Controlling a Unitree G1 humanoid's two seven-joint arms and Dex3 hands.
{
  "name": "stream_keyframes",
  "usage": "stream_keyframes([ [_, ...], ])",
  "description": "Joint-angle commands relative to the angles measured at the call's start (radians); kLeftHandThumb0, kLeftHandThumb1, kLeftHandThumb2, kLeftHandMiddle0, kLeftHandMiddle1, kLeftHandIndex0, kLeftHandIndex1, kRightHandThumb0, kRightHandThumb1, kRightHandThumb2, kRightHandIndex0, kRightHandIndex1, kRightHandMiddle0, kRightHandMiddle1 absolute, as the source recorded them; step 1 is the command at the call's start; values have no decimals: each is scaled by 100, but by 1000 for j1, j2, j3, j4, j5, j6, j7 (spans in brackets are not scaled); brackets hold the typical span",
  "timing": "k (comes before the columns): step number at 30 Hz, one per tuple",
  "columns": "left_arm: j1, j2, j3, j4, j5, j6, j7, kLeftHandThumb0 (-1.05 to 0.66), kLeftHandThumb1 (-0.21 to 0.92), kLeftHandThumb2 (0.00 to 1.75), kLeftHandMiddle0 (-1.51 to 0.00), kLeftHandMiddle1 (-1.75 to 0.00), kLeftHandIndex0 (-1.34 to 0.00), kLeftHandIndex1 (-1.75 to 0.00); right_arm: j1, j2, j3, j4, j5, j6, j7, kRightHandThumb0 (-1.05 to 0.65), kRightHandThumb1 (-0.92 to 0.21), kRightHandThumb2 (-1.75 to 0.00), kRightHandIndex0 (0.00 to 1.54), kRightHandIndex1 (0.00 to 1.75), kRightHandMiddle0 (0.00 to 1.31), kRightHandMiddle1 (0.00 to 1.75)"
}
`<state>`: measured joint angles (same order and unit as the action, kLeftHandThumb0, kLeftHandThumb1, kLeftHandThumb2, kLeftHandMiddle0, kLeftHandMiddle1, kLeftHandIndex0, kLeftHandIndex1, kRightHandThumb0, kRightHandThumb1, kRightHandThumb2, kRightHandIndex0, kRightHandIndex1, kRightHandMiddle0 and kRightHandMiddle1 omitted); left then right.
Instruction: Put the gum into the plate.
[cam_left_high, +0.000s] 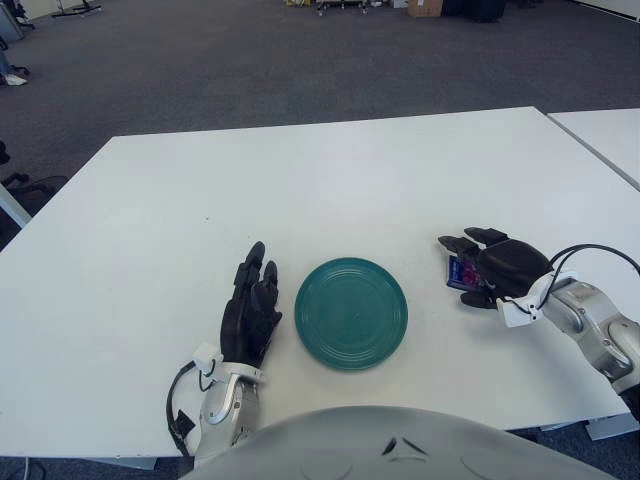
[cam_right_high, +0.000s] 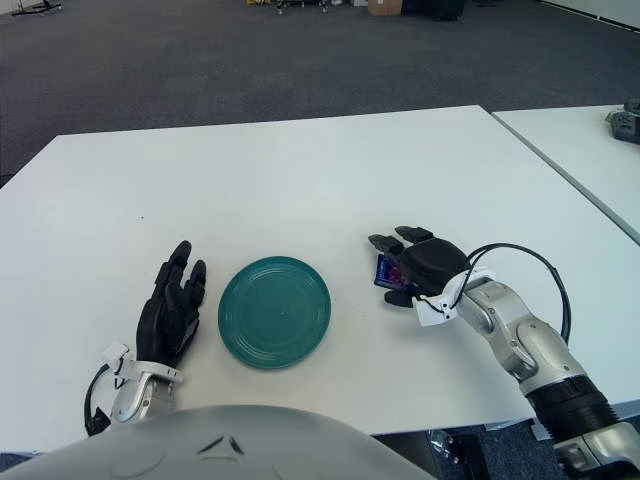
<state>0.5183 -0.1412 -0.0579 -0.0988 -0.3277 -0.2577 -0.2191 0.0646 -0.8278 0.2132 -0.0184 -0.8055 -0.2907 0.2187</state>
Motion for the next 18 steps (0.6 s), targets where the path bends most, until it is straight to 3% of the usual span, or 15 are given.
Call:
stream_keyframes([
  [1, 6, 8, 8, 9, -2, 13, 0, -105, 92, 69, -1, 0, 0, -20, -16, 12, -2, 26, -4, 9, -14, -105, -92, -81, 10, 0, 1, 5],
  [18, 4, 13, 24, 17, -15, 16, -5, -105, 92, 70, -2, 0, 0, -24, -20, 50, -9, 65, -8, 93, -33, -105, -92, -78, 11, 0, 0, 14],
])
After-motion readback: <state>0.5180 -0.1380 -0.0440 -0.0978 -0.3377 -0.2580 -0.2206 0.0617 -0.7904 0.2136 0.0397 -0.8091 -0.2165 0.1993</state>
